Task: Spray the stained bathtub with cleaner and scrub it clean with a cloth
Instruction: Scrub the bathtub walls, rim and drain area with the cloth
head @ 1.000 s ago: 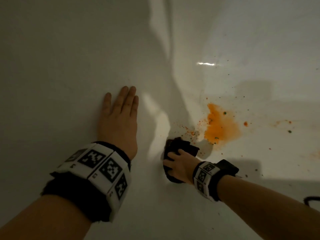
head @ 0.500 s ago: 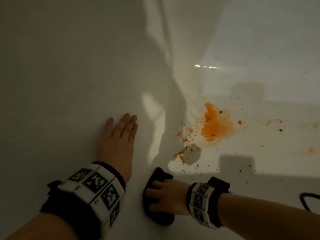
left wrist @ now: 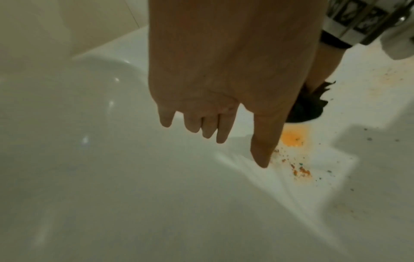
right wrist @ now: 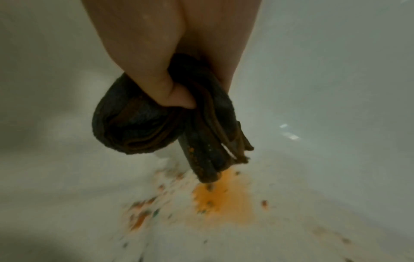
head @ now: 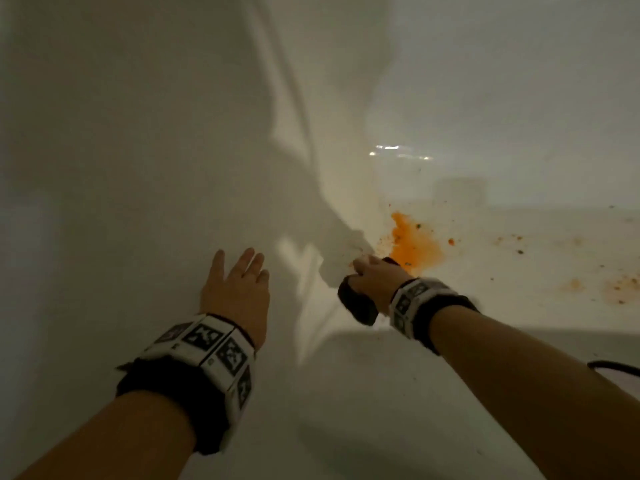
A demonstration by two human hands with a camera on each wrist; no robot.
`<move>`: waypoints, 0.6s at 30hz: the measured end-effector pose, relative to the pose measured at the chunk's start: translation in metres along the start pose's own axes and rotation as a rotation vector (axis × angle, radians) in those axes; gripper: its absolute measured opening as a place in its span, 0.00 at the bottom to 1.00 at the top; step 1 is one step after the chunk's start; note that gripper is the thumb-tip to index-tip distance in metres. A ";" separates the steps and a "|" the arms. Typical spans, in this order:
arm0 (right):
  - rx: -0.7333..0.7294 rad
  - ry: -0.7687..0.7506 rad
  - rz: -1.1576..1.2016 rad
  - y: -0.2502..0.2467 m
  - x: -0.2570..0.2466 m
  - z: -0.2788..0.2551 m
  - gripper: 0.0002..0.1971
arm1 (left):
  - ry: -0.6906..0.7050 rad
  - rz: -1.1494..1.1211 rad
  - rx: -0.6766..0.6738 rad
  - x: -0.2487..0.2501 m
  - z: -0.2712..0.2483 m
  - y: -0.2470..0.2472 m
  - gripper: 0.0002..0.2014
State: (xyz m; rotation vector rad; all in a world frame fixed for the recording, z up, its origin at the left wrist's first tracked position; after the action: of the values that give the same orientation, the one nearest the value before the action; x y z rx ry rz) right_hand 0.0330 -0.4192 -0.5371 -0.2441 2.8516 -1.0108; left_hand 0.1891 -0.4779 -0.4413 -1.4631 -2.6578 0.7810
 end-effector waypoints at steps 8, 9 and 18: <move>0.290 0.351 0.288 -0.113 0.115 -0.171 0.07 | 0.008 -0.194 0.249 0.013 -0.112 -0.059 0.32; 0.314 0.354 0.290 -0.120 0.118 -0.191 0.06 | 0.027 -0.246 0.301 0.018 -0.123 -0.071 0.33; 0.544 0.246 0.885 -0.156 0.116 -0.331 0.13 | 0.306 -0.773 0.735 0.074 -0.204 -0.166 0.42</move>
State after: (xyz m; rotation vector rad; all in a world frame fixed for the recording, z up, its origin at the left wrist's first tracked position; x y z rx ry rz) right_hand -0.1134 -0.3569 -0.1881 1.1233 2.2549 -1.5303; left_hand 0.0652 -0.4070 -0.2084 -0.3068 -2.0540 1.1181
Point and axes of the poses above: each hand's wrist, its own z-axis towards the middle knuckle, its own y-axis out of the palm, x = y × z, the point moved 6 cm from there along z, towards the middle knuckle, and after that the axes turned 5 degrees about y, right-handed, at the moved point
